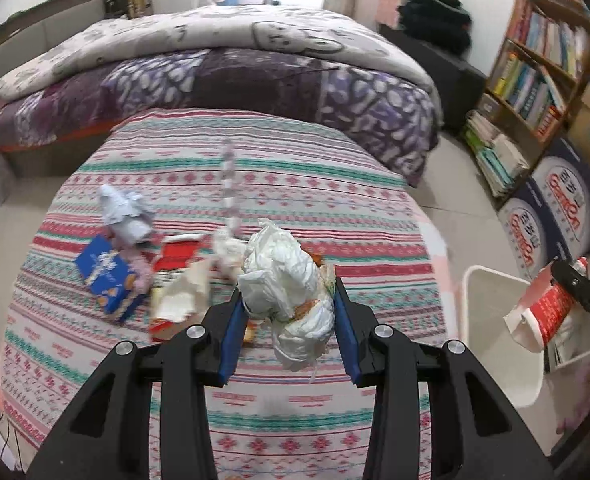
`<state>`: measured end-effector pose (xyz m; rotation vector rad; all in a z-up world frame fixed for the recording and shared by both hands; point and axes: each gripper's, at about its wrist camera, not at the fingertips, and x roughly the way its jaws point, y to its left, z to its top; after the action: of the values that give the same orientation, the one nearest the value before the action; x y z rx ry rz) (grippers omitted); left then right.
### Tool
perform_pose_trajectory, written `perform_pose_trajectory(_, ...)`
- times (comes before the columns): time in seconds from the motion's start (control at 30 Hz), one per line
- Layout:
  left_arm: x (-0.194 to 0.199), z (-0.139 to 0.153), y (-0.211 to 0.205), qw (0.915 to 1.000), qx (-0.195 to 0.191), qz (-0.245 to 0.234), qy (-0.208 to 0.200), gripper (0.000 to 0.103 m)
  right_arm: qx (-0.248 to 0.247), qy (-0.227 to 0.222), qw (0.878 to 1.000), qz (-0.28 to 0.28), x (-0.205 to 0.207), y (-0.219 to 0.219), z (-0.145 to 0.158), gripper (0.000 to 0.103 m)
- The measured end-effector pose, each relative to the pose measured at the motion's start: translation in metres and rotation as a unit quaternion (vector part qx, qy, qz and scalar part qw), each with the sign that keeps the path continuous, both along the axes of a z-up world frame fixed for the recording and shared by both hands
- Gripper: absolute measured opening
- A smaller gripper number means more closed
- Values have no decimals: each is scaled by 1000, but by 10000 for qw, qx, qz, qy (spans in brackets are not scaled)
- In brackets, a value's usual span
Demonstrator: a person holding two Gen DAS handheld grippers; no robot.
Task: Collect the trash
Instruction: 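Carry tissue and red can to the white bin and release both, then grasp the red snack cup with left tool while right tool grasps the orange peel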
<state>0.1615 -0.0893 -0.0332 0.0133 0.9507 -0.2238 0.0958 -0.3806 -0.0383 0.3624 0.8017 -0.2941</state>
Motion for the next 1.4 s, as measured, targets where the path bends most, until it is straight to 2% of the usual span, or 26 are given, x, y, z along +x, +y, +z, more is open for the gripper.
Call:
perform_pose_trajectory(0.1, -5, -3, -19, 9997, -25, -247, -33, 40, 21, 147, 9998, -147, -4, -13, -6, 49)
perform_pose_trajectory(0.23, -11, -10, -47, 9981, -61, -615, -10, 40, -82, 248, 9988, -425, -10, -28, -7, 57)
perform_pose_trajectory(0.3, -15, -13, -60, 9969, -55, -782, 22, 40, -71, 227, 9980, -588, -15, -34, -6, 76)
perform_pose_trajectory(0.33, -17, -15, -67, 9962, -57, -872, 45, 40, -67, 212, 9975, -664, -17, -37, -6, 81)
perform_pose_trajectory(0.43, -24, -20, -88, 9941, -74, -1074, 92, 40, -41, 156, 9966, -810, -22, -47, -3, 86)
perform_pose_trajectory(0.6, -34, -26, -117, 9911, -104, -1315, 168, 40, -18, 51, 9951, -983, -31, -62, 1, 91)
perform_pose_trajectory(0.77, -40, -31, -145, 9882, -367, -1449, 347, 40, 57, -28, 9930, -1182, -40, -81, 3, 94)
perform_pose_trajectory(0.9, -46, -39, -170, 9824, -574, -1680, 573, 41, 287, -113, 9882, -1501, -50, -101, 3, 94)
perform_pose_trajectory(0.97, -51, -44, -183, 9752, -826, -1900, 780, 42, 437, -177, 9850, -1662, -56, -113, 3, 95)
perform_pose_trajectory(1.0, -53, -46, -187, 9718, -947, -1980, 860, 44, 489, -196, 9839, -1706, -58, -116, 3, 95)
perform_pose_trajectory(1.07, -57, -50, -194, 9628, -1220, -2153, 1084, 67, 590, -220, 9822, -1772, -60, -122, 3, 95)
perform_pose_trajectory(1.1, -58, -50, -195, 9614, -1261, -2178, 1115, 70, 641, -220, 9817, -1780, -60, -123, 2, 95)
perform_pose_trajectory(1.2, -59, -50, -195, 9639, -1120, -2175, 1053, 71, 710, -203, 9828, -1694, -58, -121, 1, 95)
perform_pose_trajectory(1.3, -53, -50, -186, 9729, -849, -1926, 956, 74, 729, -188, 9853, -1534, -53, -114, 2, 96)
perform_pose_trajectory(1.4, -45, -50, -167, 9844, -267, -1573, 736, 74, 627, -137, 9895, -1298, -45, -100, 3, 96)
